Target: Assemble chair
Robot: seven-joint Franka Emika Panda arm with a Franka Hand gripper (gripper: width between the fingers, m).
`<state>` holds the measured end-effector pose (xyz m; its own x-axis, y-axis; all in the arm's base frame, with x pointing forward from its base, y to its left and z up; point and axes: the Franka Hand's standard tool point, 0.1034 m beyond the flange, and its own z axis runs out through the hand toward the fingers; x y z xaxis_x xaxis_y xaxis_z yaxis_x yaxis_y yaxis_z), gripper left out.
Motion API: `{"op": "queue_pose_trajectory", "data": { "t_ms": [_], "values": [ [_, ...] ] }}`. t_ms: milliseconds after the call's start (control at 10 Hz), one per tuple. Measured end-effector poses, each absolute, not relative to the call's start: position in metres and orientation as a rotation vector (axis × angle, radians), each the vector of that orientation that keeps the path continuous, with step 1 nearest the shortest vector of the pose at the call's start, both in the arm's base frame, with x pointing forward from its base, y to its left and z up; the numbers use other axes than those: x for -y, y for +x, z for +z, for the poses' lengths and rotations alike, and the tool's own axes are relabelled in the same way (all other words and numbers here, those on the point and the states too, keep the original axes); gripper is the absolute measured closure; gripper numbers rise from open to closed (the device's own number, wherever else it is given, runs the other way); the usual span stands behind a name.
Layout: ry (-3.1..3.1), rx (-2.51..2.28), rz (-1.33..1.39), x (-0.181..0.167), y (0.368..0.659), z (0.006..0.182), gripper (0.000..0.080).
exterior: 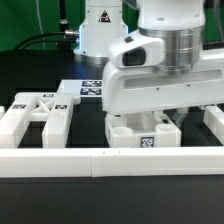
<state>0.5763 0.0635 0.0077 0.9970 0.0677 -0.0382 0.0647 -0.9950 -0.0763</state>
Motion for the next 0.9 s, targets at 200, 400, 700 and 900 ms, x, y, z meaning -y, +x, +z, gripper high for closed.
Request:
{"op": "queue_pose_trajectory", "data": {
  "t_ms": [200,400,700,900],
  "values": [
    [-3.063,0.11,0.044,-0.081,0.586,0.008,0.0768],
    [-3.06,0.1,0.018,-0.104,0.599,0.008,0.0768],
    [-3.057,0.12,0.002,-0.115,0.605,0.009,0.0768],
    [-3.056,0.127,-0.002,-0.118,0.606,0.009,0.0768]
  ]
}}
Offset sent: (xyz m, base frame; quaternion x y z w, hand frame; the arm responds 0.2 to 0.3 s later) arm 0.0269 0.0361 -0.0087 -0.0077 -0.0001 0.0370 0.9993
